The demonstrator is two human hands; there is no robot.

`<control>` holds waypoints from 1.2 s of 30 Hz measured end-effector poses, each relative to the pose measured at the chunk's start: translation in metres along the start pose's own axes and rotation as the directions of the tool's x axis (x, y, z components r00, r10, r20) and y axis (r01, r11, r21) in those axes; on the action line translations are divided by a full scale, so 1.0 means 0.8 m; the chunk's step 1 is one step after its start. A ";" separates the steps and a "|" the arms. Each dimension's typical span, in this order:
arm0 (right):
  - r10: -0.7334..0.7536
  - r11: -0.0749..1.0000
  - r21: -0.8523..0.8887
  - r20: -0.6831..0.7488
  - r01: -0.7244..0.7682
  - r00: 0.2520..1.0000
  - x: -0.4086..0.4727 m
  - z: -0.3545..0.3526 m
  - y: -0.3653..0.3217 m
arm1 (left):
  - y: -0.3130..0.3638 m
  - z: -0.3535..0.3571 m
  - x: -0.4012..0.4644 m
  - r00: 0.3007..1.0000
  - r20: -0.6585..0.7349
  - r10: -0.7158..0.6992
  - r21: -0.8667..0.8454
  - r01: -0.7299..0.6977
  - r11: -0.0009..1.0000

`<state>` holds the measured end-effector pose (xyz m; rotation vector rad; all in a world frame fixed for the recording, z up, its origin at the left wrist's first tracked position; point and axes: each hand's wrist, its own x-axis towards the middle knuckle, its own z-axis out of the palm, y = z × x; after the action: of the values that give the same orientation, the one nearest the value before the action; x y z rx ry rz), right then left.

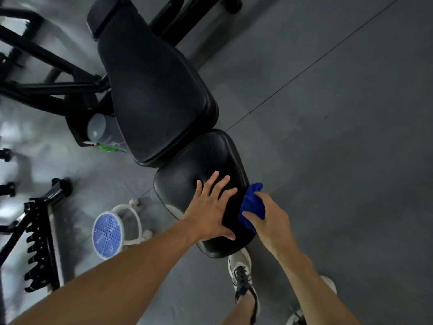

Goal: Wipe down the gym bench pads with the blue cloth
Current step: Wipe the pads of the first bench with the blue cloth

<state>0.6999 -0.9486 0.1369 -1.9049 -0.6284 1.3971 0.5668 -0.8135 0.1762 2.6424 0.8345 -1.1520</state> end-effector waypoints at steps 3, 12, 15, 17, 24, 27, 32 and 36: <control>-0.074 0.997 -0.009 -0.036 0.073 0.997 0.034 0.008 -0.007 | -0.001 0.004 0.001 1.000 0.010 0.001 0.006 -0.002 1.000; -0.080 0.994 0.067 -0.081 0.086 0.993 0.031 0.003 -0.005 | -0.001 0.006 0.004 1.000 0.005 0.015 0.011 -0.015 1.000; -0.002 0.991 0.133 -0.058 0.010 0.998 0.000 0.009 0.001 | -0.001 0.004 0.004 1.000 0.021 0.003 0.003 -0.003 1.000; 0.015 0.987 0.158 -0.035 -0.010 0.999 0.010 0.010 -0.003 | -0.001 0.002 0.004 0.999 0.035 0.000 0.011 0.000 1.000; -0.144 0.980 0.134 -0.028 0.146 0.989 0.130 -0.002 -0.063 | -0.005 0.004 0.006 1.000 0.009 0.013 0.011 -0.013 1.000; -0.093 0.984 0.155 0.006 0.091 0.996 0.101 -0.007 -0.044 | -0.003 0.000 0.007 1.000 0.000 0.016 0.018 -0.016 1.000; 0.006 0.992 0.126 0.029 -0.010 1.000 0.058 -0.005 -0.014 | -0.009 -0.026 0.010 0.965 -0.159 -0.207 -0.286 0.156 0.945; -0.051 0.995 0.082 0.045 0.047 0.998 0.125 -0.013 -0.063 | -0.030 -0.044 0.045 0.951 -0.063 -0.303 -0.254 0.279 0.926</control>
<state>0.7409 -0.8462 0.1150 -1.7859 -0.6278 1.4187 0.5957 -0.7660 0.1773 2.4484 1.3335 -0.9063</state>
